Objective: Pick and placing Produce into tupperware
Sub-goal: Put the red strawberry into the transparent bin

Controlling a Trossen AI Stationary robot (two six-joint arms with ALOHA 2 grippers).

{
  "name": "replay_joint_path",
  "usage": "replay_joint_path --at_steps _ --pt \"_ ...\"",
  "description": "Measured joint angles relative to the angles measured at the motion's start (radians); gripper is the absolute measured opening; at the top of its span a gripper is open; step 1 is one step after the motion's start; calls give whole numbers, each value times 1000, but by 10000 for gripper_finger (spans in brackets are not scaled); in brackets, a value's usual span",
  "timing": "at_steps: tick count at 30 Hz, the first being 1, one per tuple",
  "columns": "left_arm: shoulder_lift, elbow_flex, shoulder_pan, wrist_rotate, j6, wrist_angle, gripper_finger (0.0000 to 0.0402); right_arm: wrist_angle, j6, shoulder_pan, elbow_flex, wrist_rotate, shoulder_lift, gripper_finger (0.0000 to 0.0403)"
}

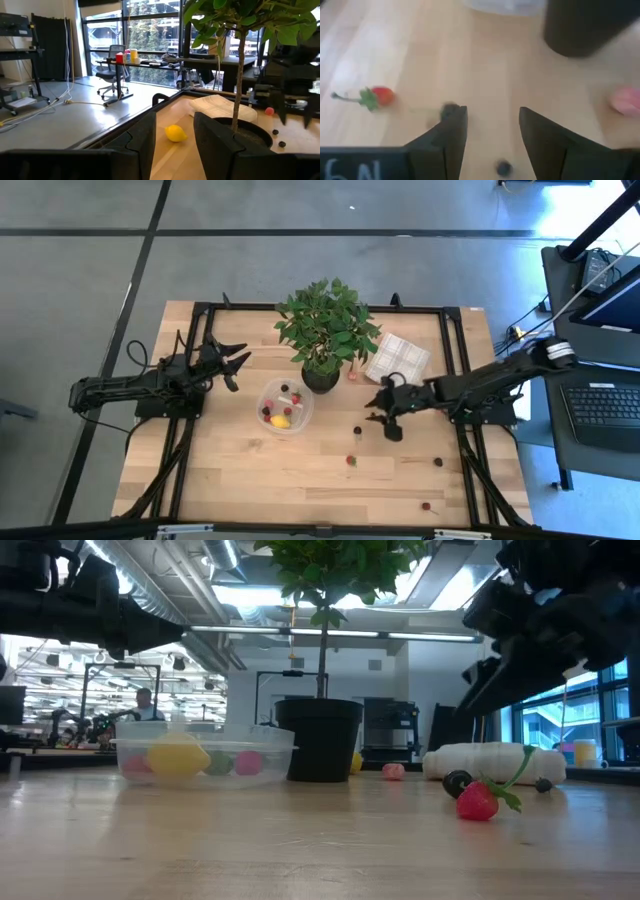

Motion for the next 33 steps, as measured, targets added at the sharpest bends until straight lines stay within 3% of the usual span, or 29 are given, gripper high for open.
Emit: replay_joint_path --at_steps 4,9,17,33 --pt "0 0 0 0 23 -1 126 158 10 33 4 0 117 182" --pt "0 0 0 0 29 -2 126 169 44 60 91 2 243 182" --pt "0 0 0 0 30 -25 126 -46 81 86 258 68 421 182" --pt "0 0 0 0 58 -27 126 -49 202 152 265 70 443 182"
